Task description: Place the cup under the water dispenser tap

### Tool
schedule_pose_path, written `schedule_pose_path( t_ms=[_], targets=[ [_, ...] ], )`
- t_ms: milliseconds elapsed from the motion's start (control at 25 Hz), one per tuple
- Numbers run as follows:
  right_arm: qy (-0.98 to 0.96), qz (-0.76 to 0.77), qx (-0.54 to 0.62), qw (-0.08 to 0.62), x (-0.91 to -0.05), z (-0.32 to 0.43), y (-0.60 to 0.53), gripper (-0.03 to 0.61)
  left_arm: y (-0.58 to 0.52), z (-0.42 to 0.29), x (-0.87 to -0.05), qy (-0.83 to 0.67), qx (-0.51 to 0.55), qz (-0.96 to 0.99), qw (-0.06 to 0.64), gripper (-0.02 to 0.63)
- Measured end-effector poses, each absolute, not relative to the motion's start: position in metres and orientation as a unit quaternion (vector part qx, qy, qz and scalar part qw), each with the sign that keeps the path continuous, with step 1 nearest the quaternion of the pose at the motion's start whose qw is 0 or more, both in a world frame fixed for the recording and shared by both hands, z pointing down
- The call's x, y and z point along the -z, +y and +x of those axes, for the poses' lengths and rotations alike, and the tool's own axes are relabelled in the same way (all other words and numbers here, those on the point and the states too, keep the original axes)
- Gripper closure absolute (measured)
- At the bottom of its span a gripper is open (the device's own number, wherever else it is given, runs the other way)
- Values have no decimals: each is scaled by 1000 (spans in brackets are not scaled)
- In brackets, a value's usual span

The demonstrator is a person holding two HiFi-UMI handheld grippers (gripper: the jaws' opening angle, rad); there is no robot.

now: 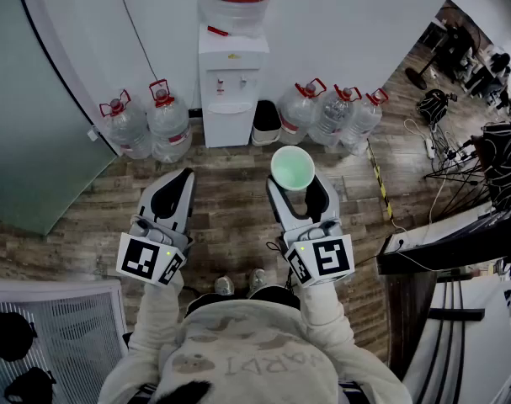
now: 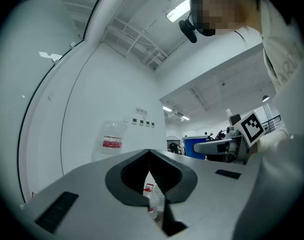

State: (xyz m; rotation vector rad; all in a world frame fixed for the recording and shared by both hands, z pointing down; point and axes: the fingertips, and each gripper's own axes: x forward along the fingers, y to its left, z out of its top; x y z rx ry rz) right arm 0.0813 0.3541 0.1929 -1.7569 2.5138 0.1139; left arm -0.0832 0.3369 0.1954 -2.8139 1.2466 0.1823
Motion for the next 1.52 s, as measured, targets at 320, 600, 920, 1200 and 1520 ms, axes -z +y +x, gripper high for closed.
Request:
schedule_pose_path(
  t_ms=[320, 600, 920, 1200, 1520],
  targets=[
    [819, -572, -45, 34, -187, 69, 356, 287, 340, -94, -191, 401, -59, -914, 36, 609],
    [819, -572, -38, 38, -187, 60, 353, 287, 336, -103, -187, 398, -64, -914, 42, 609],
    [825, -564, -38, 21, -196, 56, 329, 285, 315, -107, -192, 405, -60, -912, 40, 609],
    [834, -550, -41, 25, -203, 59, 279, 286, 272, -105, -197, 417, -58, -906, 42, 609],
    [844, -533, -45, 34, -197, 77, 203, 285, 202, -86, -190, 430, -62, -899, 45, 609]
  ],
)
